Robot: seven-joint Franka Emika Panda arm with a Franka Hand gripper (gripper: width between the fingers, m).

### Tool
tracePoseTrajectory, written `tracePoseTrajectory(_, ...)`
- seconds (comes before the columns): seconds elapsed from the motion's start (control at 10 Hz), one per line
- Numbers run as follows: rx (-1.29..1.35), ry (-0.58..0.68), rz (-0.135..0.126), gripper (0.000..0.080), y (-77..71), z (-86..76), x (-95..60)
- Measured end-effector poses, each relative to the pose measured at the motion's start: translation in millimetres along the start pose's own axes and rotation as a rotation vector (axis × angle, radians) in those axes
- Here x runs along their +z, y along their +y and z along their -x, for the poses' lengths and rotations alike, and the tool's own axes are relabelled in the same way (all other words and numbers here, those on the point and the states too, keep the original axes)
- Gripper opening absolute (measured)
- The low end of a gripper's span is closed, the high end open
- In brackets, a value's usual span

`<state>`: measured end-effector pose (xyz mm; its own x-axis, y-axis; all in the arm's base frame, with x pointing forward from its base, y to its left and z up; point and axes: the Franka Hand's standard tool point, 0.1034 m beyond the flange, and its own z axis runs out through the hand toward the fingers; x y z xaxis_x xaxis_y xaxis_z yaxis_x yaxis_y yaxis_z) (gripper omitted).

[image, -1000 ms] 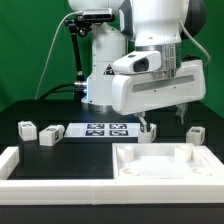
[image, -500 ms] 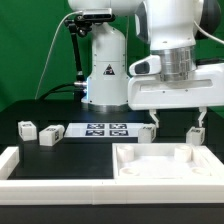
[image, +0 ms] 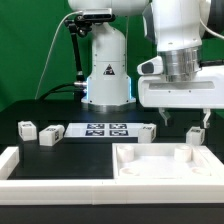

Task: Assemble one leg

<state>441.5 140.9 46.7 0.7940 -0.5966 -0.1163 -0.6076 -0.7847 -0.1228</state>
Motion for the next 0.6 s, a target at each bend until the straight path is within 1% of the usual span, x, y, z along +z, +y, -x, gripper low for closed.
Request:
tracePoseTrajectory(0.1,0.0,0.009,-0.005,0.0649,1.6,0.2,0.7)
tracePoseTrajectory(0.2,-0.03,-0.083,0.032,0.0649,8.3,11.7,4.0)
tracePoseTrajectory(0.3,-0.045,-0.203,0.04,0.0649,8.0,14.2,1.2)
tracePoseTrajectory(0.4,-0.028,-0.283,0.04,0.0649,6.1,12.8,0.1)
tracePoseTrajectory(0.5,-0.016,-0.423,0.066,0.0649,8.9,18.9,-1.8)
tracePoseTrajectory(0.6,0.004,-0.558,0.087,0.0649,5.3,16.4,-5.6)
